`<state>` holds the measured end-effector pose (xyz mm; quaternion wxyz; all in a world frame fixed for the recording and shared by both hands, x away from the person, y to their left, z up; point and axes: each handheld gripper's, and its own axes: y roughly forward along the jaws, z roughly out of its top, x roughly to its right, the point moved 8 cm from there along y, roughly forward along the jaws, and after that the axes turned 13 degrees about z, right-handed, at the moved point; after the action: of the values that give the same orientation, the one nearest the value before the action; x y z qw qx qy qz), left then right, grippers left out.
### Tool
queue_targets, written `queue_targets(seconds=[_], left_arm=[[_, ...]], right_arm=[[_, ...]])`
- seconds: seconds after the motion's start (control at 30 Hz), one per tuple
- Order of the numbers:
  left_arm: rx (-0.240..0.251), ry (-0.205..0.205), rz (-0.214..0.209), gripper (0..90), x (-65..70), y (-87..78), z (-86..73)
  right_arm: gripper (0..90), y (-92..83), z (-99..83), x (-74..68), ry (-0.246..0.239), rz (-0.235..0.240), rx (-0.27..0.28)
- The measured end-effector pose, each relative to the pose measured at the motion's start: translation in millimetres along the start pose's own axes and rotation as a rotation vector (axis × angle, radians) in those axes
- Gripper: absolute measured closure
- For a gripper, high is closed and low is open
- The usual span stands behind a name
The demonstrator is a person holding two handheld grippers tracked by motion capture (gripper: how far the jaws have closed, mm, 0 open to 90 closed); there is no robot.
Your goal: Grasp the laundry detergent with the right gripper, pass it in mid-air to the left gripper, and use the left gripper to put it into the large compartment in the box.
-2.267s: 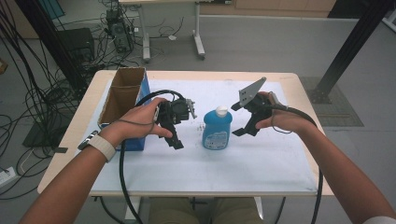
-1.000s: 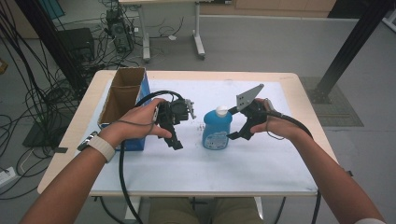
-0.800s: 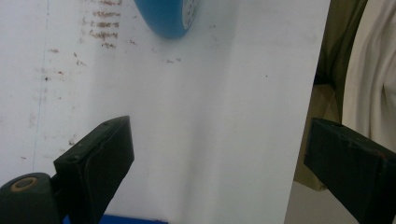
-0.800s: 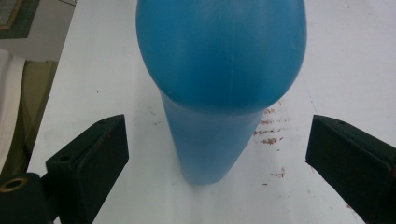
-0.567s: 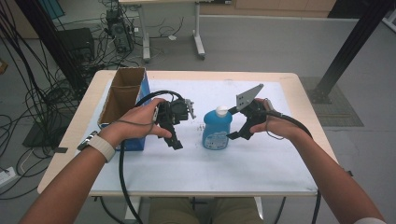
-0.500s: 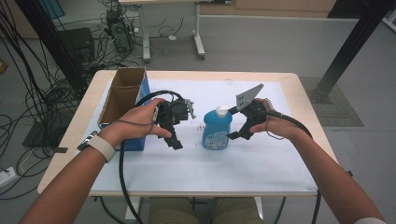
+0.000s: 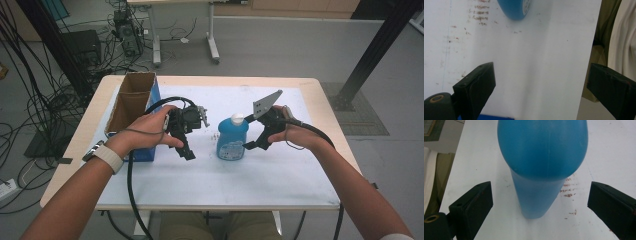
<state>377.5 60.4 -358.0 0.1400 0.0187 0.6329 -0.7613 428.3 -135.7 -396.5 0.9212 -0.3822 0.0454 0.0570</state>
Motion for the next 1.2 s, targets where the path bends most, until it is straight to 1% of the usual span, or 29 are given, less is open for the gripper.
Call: queue_targets(seconds=[0.1, 0.27, 0.3, 0.63, 0.7, 1.13, 1.2], left_arm=[[0.004, -0.007, 0.001, 8.8, -0.1, 0.3, 0.2], [0.000, -0.002, 0.000, 8.8, -0.8, -0.1, -0.4], [0.003, -0.007, 0.001, 8.8, -0.5, 0.1, -0.2], [-0.001, -0.004, 0.001, 8.8, -1.0, 0.2, 0.0], [0.001, -0.010, 0.001, 8.8, -0.8, 0.4, 0.2], [0.000, -0.009, 0.003, 8.8, -1.7, 0.1, -0.5], [0.001, -0.014, 0.003, 8.8, -1.6, 0.2, -0.7]], right_arm=[[5.8, 0.1, 0.1, -0.1, 0.002, 0.001, 0.000], [6.0, 0.3, 0.2, -0.2, 0.003, 0.004, 0.003], [6.0, 0.3, 0.2, -0.2, 0.003, 0.004, 0.003], [6.1, -0.1, 0.1, -0.5, 0.005, 0.004, 0.001], [6.2, -0.1, 0.1, -0.5, 0.005, 0.004, 0.001], [6.2, 0.8, -0.1, -0.3, 0.006, 0.005, 0.000], [6.2, 1.1, 0.0, -0.2, 0.007, 0.005, 0.001]])
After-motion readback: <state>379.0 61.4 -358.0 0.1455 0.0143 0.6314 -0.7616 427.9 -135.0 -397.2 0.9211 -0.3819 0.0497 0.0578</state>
